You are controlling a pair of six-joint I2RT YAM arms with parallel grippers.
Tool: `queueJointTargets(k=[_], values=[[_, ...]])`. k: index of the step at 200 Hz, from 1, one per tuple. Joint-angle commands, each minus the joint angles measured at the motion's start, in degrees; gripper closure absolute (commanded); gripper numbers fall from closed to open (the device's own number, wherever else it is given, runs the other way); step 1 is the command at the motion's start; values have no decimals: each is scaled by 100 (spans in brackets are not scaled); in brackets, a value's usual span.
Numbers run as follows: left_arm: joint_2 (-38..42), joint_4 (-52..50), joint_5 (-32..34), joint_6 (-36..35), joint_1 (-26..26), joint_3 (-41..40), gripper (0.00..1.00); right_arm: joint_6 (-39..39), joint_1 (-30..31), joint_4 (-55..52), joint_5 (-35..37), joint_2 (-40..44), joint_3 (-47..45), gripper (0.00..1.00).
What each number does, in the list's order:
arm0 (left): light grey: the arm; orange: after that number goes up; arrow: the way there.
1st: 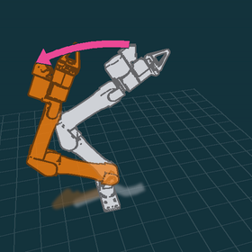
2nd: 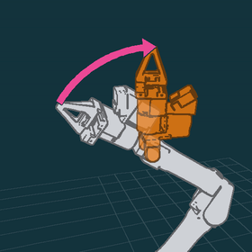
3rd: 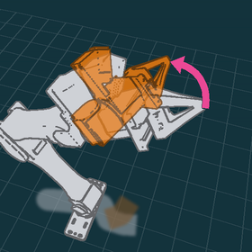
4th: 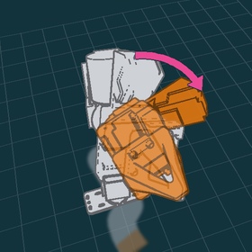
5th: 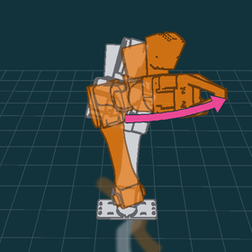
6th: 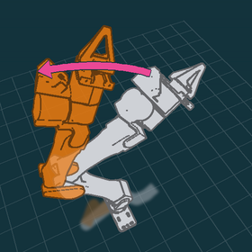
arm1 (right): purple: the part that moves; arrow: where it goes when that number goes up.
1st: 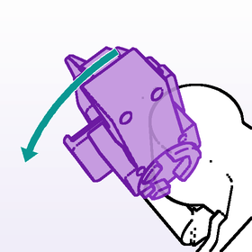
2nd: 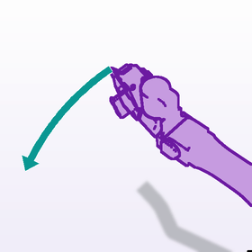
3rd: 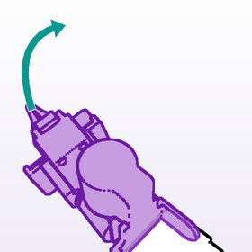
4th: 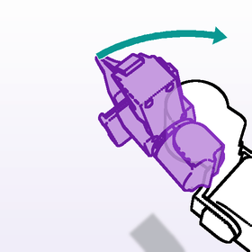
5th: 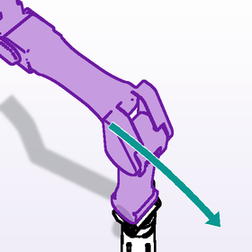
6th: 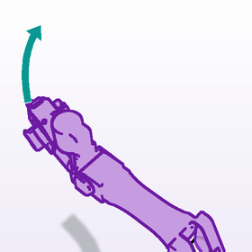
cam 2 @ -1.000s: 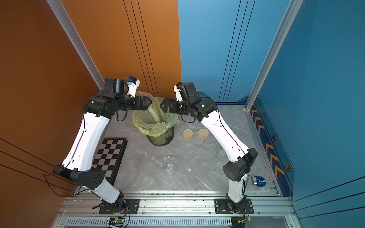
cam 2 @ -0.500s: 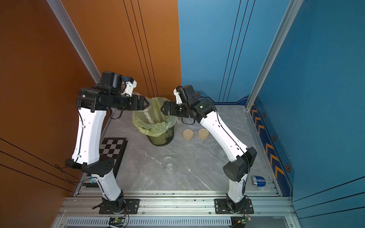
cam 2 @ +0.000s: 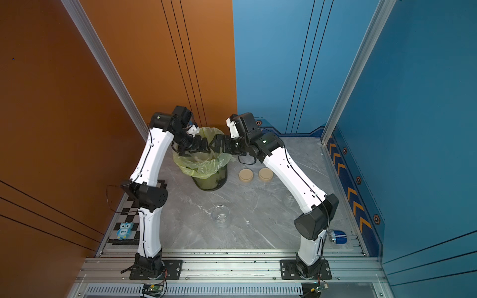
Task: Empty moldy rice from jars
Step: Pour the moldy rice from the jar into the trash bin.
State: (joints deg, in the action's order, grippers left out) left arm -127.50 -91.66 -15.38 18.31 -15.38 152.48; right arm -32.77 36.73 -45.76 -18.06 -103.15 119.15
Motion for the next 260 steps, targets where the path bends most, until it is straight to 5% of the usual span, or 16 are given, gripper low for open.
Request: queueJointTargets(k=[1, 178, 240, 260], values=[[172, -406, -178, 75, -82, 430, 100, 71, 15, 128, -98, 204, -33, 0], [1109, 122, -248, -33, 354, 608, 100, -365, -105, 134, -294, -120, 196, 0], [1097, 1159, -2414, 1859, 792, -298, 100, -532, -239, 128, -295, 27, 153, 0], [1103, 1163, -2448, 1922, 850, -210, 100, -537, -248, 128, -246, 85, 111, 0]])
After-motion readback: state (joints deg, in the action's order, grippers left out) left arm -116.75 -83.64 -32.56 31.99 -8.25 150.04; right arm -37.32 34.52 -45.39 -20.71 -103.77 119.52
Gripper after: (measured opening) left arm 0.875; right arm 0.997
